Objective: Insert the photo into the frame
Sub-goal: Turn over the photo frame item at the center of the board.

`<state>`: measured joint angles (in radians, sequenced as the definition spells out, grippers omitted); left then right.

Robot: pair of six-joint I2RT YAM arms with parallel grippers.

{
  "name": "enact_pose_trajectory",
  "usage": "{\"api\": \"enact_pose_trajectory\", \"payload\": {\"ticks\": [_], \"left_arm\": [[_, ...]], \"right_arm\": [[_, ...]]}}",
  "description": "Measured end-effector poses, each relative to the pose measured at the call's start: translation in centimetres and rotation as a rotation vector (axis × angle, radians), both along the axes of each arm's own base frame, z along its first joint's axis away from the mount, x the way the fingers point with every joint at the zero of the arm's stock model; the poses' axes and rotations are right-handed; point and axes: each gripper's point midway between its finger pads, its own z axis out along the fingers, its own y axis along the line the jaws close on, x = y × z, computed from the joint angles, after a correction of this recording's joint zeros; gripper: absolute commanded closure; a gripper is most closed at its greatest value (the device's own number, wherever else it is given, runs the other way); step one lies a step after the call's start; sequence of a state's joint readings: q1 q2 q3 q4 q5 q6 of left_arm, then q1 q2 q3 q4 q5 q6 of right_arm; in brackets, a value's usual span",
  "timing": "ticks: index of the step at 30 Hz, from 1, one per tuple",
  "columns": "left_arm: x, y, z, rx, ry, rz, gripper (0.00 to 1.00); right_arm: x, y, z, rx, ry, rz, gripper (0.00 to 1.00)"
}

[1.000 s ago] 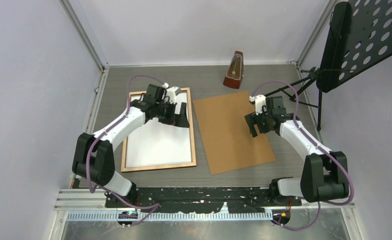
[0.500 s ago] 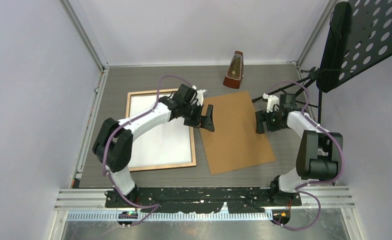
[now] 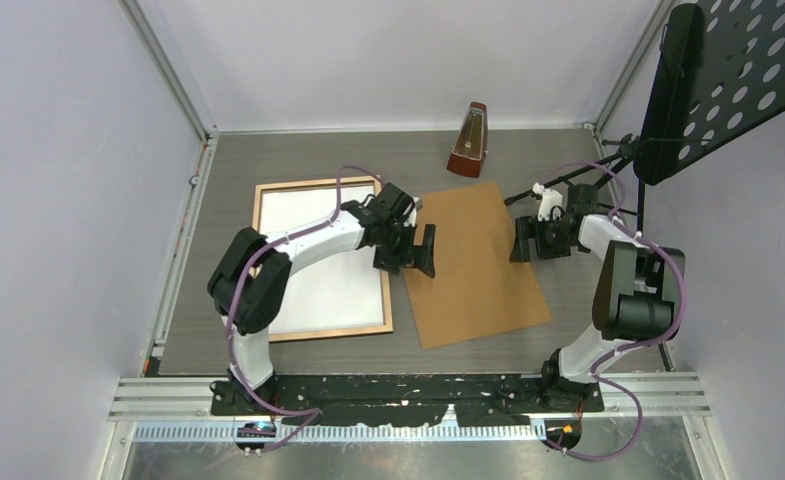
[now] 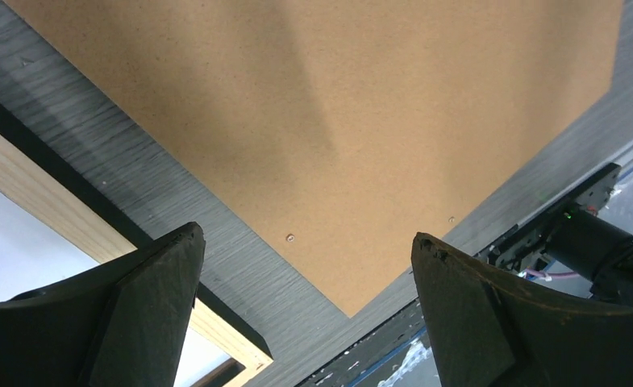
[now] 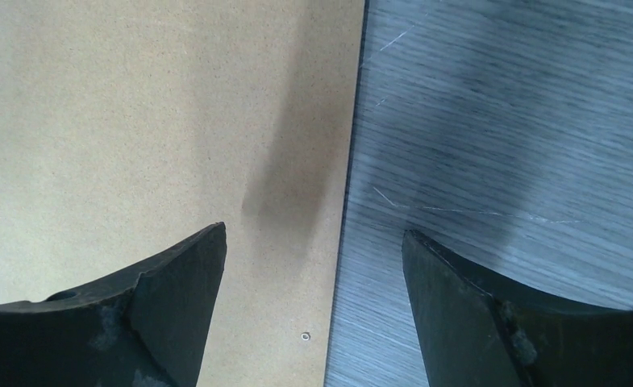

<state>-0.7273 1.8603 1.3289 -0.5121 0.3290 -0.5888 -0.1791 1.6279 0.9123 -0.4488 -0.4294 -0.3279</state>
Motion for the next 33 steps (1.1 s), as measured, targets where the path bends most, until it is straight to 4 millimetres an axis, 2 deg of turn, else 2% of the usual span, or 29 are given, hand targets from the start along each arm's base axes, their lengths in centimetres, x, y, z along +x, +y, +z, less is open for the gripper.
{"api": "enact_pose_trajectory", "payload": {"ticks": [4, 12, 27, 33], "left_arm": [[-0.3, -0.1, -0.7, 0.043, 0.006, 0.022, 0.01], [-0.5, -0.8, -0.9, 0.079, -0.014, 0.047, 0.00], [-0.9, -0.7, -3.8, 0.145, 0.032, 0.087, 0.00], [-0.8, -1.1, -3.8, 0.140, 0.035, 0.088, 0.00]], "right_arm": [[0.4, 0.2, 0.1, 0.025, 0.000, 0.003, 0.14], [1.2, 1.0, 0.3, 0.084, 0.002, 0.016, 0.14], [1.8, 1.8, 0.5, 0.146, 0.007, 0.035, 0.15], [2.1, 2.2, 0.5, 0.170, 0.013, 0.041, 0.16]]}}
